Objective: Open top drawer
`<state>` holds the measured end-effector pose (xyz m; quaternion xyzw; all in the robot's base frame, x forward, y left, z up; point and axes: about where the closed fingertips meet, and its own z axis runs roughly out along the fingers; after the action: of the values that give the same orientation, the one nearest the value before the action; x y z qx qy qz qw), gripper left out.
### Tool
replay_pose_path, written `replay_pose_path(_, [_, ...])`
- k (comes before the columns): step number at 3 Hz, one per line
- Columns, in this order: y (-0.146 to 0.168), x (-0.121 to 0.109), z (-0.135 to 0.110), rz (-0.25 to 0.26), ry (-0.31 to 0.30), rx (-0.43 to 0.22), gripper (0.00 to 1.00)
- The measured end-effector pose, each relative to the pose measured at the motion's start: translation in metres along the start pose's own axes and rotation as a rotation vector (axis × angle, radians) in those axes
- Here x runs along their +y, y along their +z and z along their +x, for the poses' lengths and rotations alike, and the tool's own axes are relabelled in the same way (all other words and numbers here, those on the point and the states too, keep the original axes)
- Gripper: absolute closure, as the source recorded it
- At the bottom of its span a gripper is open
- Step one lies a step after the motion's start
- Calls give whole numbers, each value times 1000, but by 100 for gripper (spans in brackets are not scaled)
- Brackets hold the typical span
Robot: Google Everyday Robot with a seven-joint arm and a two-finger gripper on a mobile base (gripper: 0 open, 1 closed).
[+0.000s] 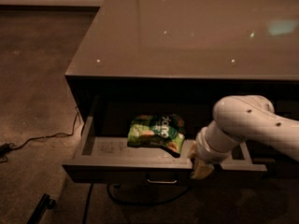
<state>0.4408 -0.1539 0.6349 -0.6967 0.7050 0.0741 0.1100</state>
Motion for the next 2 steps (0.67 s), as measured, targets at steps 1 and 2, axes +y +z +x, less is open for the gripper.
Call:
replay_pose_path(1, [0, 1, -2, 0, 0, 0, 86])
replay_pose_path(2, [0, 1, -2, 0, 0, 0, 62])
